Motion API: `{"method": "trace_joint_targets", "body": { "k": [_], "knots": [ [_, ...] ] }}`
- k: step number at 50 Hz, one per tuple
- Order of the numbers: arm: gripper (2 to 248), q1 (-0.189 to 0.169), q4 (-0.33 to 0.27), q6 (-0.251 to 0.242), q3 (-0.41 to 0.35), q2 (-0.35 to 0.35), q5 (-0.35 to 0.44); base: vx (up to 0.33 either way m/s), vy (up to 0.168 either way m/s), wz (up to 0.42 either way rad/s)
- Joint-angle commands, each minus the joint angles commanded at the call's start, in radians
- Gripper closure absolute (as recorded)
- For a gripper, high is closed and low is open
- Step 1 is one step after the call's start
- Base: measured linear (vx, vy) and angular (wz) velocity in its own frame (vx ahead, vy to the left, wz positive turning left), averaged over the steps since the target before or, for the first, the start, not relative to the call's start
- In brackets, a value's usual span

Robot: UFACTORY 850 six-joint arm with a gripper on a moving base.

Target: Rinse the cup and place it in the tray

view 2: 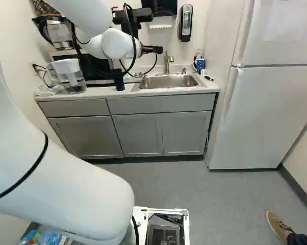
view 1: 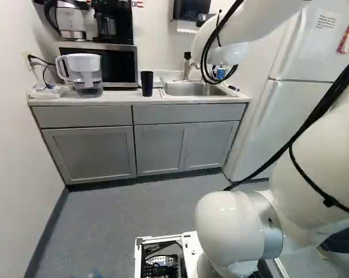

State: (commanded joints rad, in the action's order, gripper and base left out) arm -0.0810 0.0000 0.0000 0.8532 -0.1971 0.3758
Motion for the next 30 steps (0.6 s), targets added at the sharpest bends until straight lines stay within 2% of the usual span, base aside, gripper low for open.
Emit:
{"method": "trace_joint_targets", "body": {
  "k": [30],
  "knots": [
    [3, 0.000, 0.000, 0.000, 0.000, 0.000, 0.000, 0.100, -0.092, 0.008]
  ]
}}
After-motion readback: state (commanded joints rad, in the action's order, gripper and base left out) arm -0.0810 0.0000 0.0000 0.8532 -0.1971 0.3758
